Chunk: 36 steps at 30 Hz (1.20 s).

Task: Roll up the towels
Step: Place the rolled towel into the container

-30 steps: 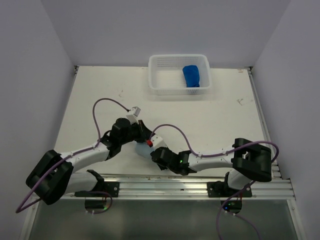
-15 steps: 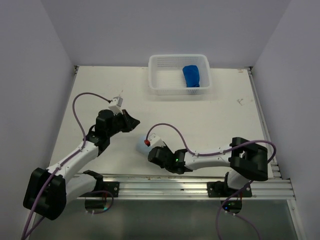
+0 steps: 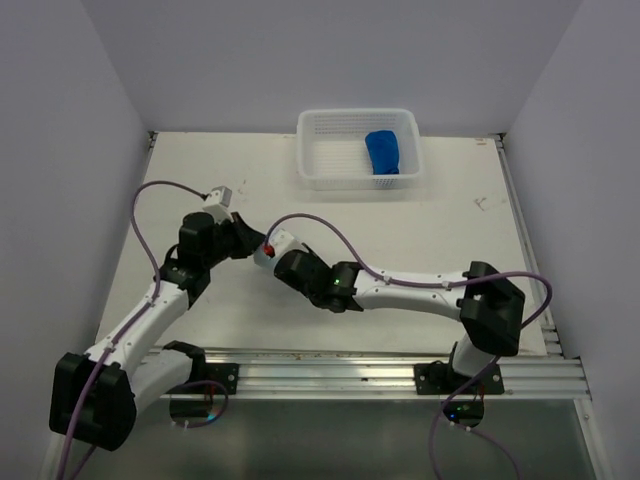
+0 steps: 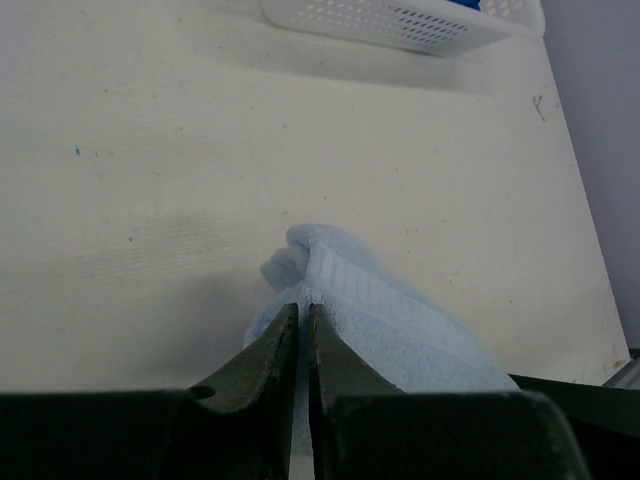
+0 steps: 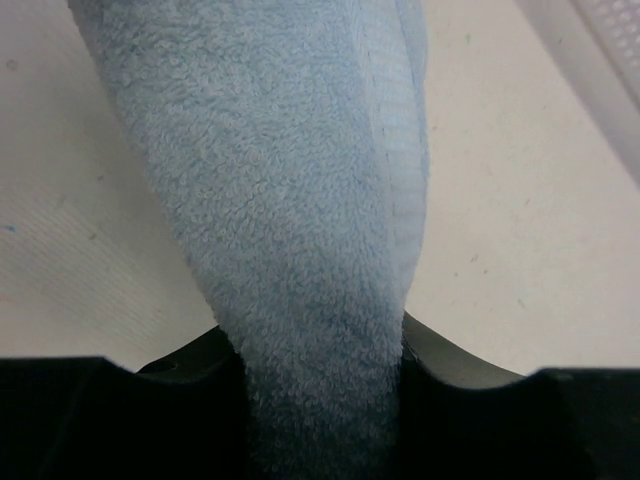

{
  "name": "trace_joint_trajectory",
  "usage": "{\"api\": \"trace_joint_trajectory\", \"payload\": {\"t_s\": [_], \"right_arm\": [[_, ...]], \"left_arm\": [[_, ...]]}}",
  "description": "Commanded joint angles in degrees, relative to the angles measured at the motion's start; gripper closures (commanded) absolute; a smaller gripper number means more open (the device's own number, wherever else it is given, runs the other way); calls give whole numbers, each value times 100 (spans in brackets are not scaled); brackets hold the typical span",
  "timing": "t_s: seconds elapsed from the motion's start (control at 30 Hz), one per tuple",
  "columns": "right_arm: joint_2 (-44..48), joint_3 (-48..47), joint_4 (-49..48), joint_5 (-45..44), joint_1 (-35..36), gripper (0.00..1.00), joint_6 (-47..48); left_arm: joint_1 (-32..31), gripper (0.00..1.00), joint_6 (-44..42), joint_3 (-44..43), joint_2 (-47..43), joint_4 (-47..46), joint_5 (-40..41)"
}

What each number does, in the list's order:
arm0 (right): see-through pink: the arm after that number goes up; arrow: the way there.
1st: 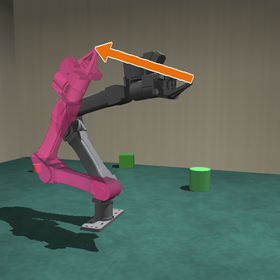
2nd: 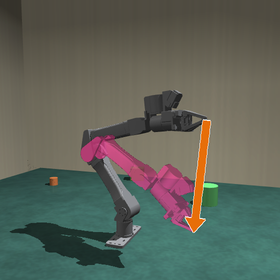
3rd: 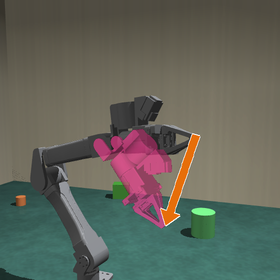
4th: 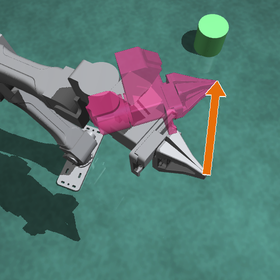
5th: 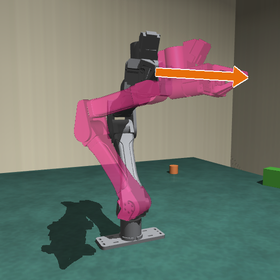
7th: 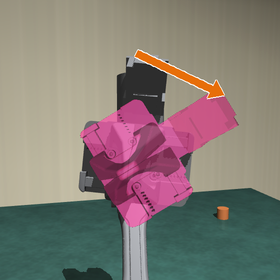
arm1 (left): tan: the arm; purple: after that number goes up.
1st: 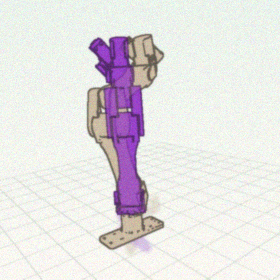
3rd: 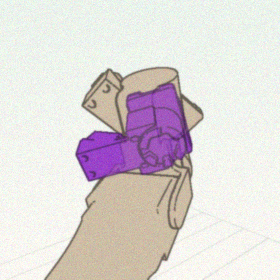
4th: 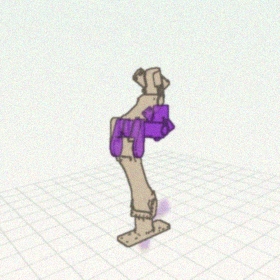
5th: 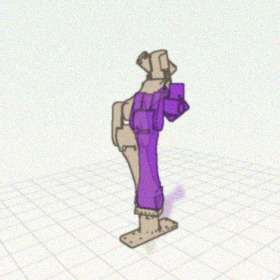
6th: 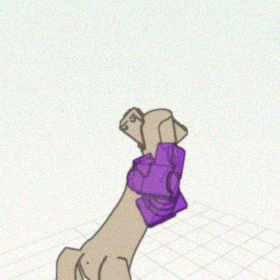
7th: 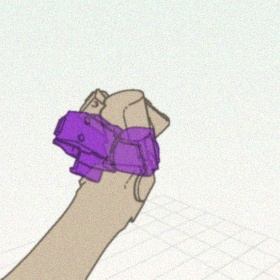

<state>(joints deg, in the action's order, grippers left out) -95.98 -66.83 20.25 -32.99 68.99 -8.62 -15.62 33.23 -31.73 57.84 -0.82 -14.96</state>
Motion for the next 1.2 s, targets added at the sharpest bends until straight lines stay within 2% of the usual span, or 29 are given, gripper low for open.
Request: {"api": "trace_joint_trajectory", "payload": {"t_s": [0.0, 0.17, 0.27, 0.37, 0.4, 0.5, 0.57, 0.7, 0.8, 0.93, 1.17], "right_arm": [[-157, -846, 312, -173, -235, 100, 1018], [-403, -1885, 497, 318, -983, 100, 1372], [-763, -3050, 699, 696, -1702, 100, 1407], [-1342, -3835, 919, 986, -2265, 100, 1285], [-1501, -4395, 998, 1197, -2398, 100, 1223], [-2404, -5441, 1243, 1601, -2802, 100, 1065], [-2687, -6005, 1306, 1752, -2987, 100, 1091], [-3285, -6648, 1306, 1937, -3338, 100, 1021], [-3628, -7035, 1289, 2182, -3725, 100, 538], [-3866, -7055, 1104, 2464, -4174, 100, -182], [-4340, -7080, 1051, 2210, -4543, 100, -833]], "left_arm": [[277, 88, -159, -413, -168, 73, -156], [524, 87, -299, -686, -45, 73, -323], [595, 87, -458, -800, 25, 301, -332], [665, 87, -502, -975, 104, 249, -639], [691, 87, -589, -1063, 122, 353, -657], [700, 88, -861, -1475, 218, 634, -395], [709, 88, -1037, -1635, 219, 872, -202], [709, 87, -1161, -1609, 157, 812, 10], [709, 88, -1319, -1539, 332, 847, 90], [709, 88, -1355, -1337, 490, 671, 11], [709, 89, -1372, -1336, 842, 574, -252]]}}
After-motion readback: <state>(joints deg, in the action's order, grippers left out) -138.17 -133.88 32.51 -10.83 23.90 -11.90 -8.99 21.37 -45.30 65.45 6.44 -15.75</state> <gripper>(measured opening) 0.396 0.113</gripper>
